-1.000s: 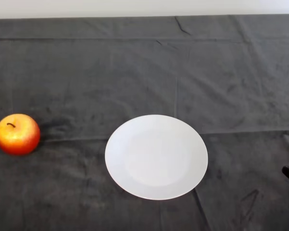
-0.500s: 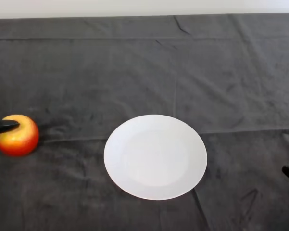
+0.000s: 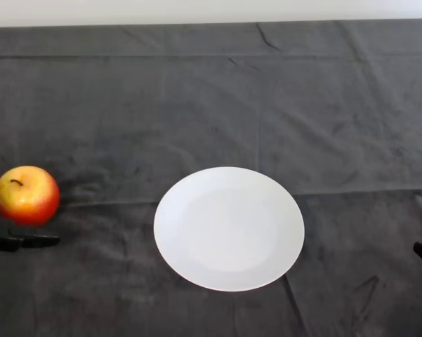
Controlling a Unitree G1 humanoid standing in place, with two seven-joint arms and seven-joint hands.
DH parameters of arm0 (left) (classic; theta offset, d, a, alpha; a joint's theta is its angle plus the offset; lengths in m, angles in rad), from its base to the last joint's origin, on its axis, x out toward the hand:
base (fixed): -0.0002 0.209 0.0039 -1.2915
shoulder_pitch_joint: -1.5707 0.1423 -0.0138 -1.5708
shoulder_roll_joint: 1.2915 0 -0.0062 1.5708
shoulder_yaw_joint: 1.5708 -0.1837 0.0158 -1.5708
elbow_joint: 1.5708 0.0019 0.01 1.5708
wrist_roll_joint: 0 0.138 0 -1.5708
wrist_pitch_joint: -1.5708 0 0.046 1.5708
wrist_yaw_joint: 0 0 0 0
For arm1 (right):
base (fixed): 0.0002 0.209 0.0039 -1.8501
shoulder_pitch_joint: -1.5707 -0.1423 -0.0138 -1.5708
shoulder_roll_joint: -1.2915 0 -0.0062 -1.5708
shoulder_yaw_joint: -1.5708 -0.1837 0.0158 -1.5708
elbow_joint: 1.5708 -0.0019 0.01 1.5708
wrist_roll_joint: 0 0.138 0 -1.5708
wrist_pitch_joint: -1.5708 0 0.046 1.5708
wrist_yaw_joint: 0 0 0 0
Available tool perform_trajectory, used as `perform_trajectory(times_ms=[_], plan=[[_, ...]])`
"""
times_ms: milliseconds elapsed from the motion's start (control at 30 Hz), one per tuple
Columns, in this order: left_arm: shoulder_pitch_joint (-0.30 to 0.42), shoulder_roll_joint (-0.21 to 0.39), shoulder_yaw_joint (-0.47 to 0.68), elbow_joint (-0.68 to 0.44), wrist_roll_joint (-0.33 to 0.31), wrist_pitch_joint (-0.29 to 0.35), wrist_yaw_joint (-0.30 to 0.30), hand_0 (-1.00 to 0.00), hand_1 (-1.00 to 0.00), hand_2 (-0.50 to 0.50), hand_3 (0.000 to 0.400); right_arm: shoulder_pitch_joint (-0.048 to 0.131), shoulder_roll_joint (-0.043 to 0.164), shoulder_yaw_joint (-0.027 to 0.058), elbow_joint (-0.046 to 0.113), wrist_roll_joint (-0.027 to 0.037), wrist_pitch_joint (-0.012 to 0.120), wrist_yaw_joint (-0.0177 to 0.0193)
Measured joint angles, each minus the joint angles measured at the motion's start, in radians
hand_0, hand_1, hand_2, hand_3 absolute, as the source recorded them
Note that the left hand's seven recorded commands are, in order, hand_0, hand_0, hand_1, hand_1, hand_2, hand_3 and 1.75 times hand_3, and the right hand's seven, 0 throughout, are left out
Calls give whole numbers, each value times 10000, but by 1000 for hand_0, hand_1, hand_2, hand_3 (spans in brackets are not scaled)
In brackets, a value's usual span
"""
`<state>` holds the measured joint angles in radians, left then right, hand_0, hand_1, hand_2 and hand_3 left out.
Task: Move the apple to the plate
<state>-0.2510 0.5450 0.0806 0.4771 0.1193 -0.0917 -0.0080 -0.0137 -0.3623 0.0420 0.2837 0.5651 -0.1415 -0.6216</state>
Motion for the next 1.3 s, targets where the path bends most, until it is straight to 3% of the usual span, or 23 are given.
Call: perform_trajectory(times_ms=[167,300,833,867,933,1000,1033,1067,1133,1167,1300], plan=[[-23,0,-221,95,262,13,196,0,0,0,0,0,0,-3,0,-3,1,4],[-84,-20,-333,750,524,-220,418,0,0,0,0,0,1,-3,-3,-3,2,43],[-888,-56,-361,2483,1077,-1199,1597,0,0,0,0,2,1,-17,-5,-1,11,41],[-911,-60,-361,2541,1084,-1275,1670,-35,0,-18,14,2,1,-18,-5,-1,11,41],[-957,-77,-360,2729,1103,-1466,1868,-1000,0,-500,400,2,1,-17,-5,-1,11,41],[-974,-89,-360,2882,1125,-1588,2041,-1000,0,-500,400,2,1,-17,-5,-1,11,41],[-977,-110,-360,2941,1174,-1633,2113,-1000,-59,-471,400,2,1,-18,-5,-1,11,41],[-978,-145,-360,2975,1200,-1656,2173,-1000,-216,-392,400,2,1,-18,-5,0,11,40],[-994,-211,-360,3101,1209,-1809,2238,-1000,-875,-63,400,2,1,-18,-5,0,11,39],[-1007,-232,-360,3154,1209,-1862,2292,-1000,-1000,0,400,2,1,-17,-5,0,11,39],[-1077,-270,-360,3180,1210,-1952,2345,-1000,-1000,0,400,2,1,-18,-5,1,11,39]])
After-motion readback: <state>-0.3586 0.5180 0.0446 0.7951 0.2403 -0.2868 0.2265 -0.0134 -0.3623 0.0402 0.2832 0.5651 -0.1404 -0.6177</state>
